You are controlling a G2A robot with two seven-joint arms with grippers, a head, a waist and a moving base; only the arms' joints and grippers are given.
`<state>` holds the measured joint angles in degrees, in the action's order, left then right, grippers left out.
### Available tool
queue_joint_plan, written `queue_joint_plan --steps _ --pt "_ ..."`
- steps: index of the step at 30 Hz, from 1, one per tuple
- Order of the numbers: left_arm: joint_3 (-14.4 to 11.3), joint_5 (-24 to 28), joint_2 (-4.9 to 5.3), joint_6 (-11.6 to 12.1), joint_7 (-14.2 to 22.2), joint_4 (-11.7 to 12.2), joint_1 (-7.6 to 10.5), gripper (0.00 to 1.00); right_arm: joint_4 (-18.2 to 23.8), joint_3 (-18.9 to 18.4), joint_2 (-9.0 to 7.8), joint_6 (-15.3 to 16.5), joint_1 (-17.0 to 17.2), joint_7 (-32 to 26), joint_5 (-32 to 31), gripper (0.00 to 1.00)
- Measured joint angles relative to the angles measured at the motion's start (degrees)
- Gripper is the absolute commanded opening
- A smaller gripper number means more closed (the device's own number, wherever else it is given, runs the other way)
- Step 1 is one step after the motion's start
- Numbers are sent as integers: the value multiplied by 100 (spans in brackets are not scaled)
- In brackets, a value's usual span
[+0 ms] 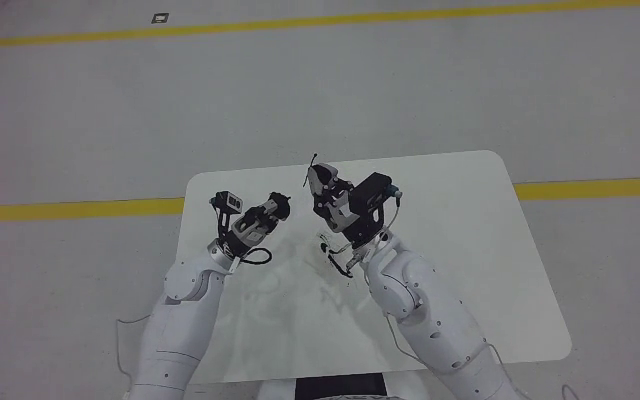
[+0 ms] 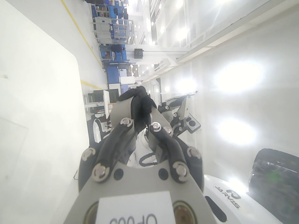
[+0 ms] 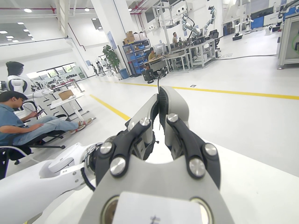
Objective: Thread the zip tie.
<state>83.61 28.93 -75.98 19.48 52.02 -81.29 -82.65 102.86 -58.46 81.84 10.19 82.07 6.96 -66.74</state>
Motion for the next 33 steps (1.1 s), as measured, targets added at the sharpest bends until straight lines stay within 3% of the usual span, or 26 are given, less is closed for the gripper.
queue_joint_plan --steps 5,11,33 --pt "244 -356 -253 0 204 -16 38 0 -3 -92 -45 292 85 15 -19 0" --pt "355 -763 -535 0 152 167 253 0 -110 -309 -93 708 56 63 210 0" --pt "349 -789 -545 -4 156 162 265 0 -109 -308 -92 702 56 62 208 0"
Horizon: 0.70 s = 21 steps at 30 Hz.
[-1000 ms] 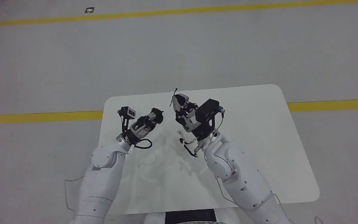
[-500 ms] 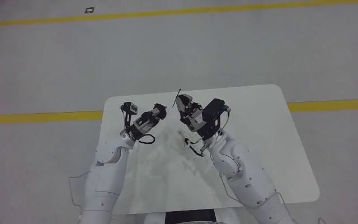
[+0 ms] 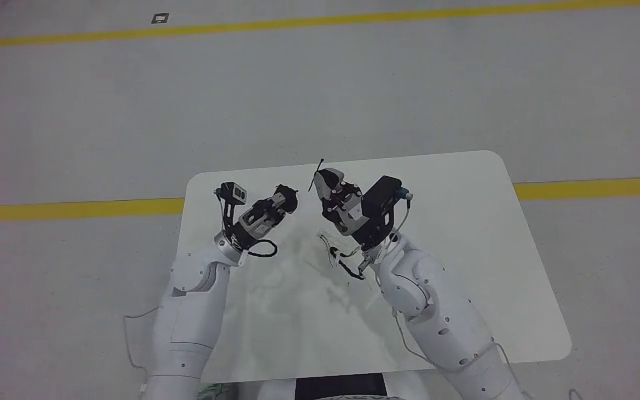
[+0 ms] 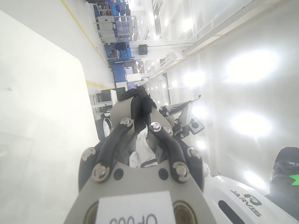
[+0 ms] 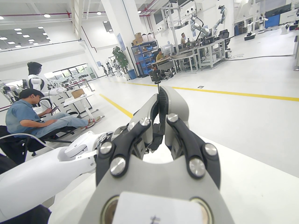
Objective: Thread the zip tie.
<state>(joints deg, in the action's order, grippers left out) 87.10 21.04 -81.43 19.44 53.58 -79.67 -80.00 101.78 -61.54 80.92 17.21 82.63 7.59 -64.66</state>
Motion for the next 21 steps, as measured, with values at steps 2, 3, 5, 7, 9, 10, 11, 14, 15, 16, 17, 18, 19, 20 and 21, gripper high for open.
queue_joint_plan --steps 2,3,5,7,9,10,11,14,15,16,17,18,19,20,21 --pt "-66 -116 26 -44 127 -74 35 0 0 0 0 0 0 0 0 0" --pt "-78 -195 47 -55 235 -87 70 0 0 0 0 0 0 0 0 0" --pt "-89 -273 88 -80 397 -47 158 0 0 0 0 0 0 0 0 0" --pt "-122 -216 111 -114 523 4 236 0 0 0 0 0 0 0 0 0" --pt "-154 -209 139 -110 602 74 306 0 0 0 0 0 0 0 0 0" --pt "-173 -208 149 -108 613 105 328 0 0 0 0 0 0 0 0 0" --pt "-200 -211 162 -102 629 142 355 0 0 0 0 0 0 0 0 0" --pt "-269 -172 190 -74 648 224 407 0 0 0 0 0 0 0 0 0" --pt "-289 -152 198 -63 647 242 420 0 0 0 0 0 0 0 0 0" --pt "-312 -117 204 -48 656 254 431 0 0 0 0 0 0 0 0 0" --pt "-345 -53 212 -21 687 270 443 0 0 0 0 0 0 0 0 0" --pt "-362 -15 219 -5 703 285 452 0 0 0 0 0 0 0 0 0" --pt "-371 4 223 3 709 295 457 0 0 0 0 0 0 0 0 0" --pt "-374 9 225 6 710 300 459 0 0 0 0 0 0 0 0 0" --pt "-373 8 225 6 709 300 459 0 0 0 0 0 0 0 0 0"
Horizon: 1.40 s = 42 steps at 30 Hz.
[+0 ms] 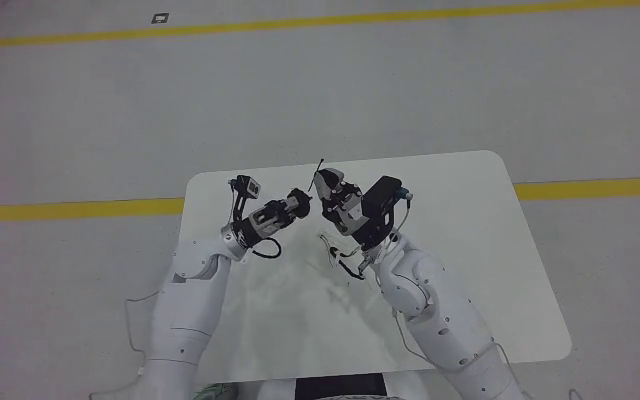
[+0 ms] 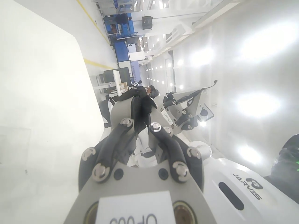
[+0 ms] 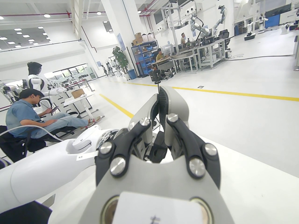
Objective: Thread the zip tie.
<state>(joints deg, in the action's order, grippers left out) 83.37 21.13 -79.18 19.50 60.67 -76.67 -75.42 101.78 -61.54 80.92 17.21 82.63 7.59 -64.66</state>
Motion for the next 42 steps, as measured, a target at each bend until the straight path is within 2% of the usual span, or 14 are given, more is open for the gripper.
queue_joint_plan --steps 7,13,17,24,27,37,42 --pt "2 -4 -1 -2 -2 -2 -1 0 57 27 1 -103 25 26 -61 0" --pt "2 -4 -1 -2 -2 -2 -1 0 270 226 24 -926 254 245 -668 0" --pt "2 -4 -1 -2 -2 -2 -1 0 392 459 36 -1414 370 161 -1263 0" --pt "2 -4 -1 -2 -2 -2 -1 0 448 698 65 -1894 441 31 -1688 0" --pt "2 -4 -1 -2 -2 -2 -1 0 406 741 82 -2016 419 25 -1694 0" --pt "2 -4 -1 -2 -2 -2 -1 0 387 745 89 -2036 373 44 -1717 0" --pt "2 -4 -1 -2 -2 -2 -1 0 282 818 116 -2190 321 -35 -1768 0"
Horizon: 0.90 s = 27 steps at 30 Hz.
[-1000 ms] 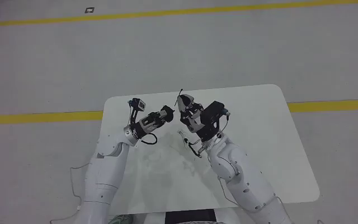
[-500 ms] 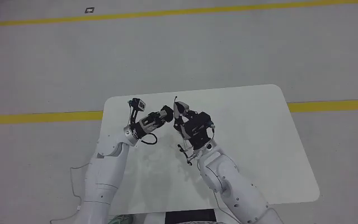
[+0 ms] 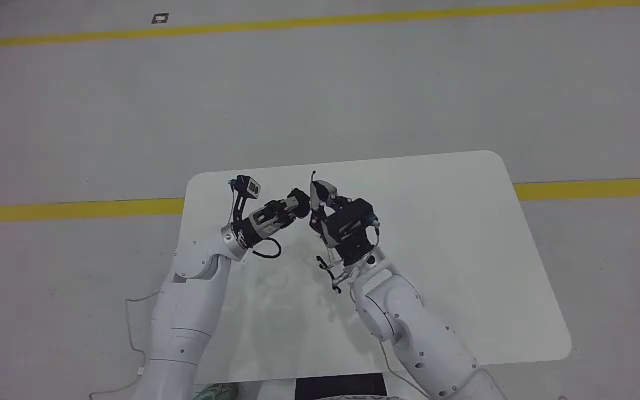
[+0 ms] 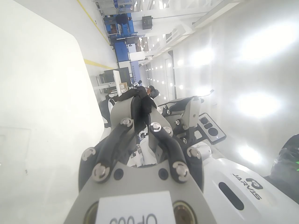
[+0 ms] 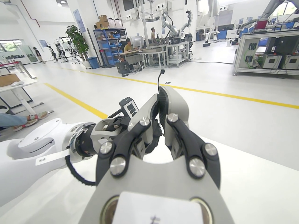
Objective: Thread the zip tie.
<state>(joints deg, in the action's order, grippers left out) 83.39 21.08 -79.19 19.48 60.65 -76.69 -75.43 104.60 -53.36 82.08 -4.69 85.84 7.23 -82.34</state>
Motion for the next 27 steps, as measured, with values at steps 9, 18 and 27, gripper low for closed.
queue_joint_plan --steps 9,18,27 --pt "0 0 0 0 0 0 0 0 -237 119 67 -296 -162 -23 -44 0" --pt "0 0 0 0 0 0 0 0 -337 167 106 -379 -217 -34 -66 0" --pt "0 0 0 0 0 0 0 0 -332 95 111 -374 -181 -35 -80 0"
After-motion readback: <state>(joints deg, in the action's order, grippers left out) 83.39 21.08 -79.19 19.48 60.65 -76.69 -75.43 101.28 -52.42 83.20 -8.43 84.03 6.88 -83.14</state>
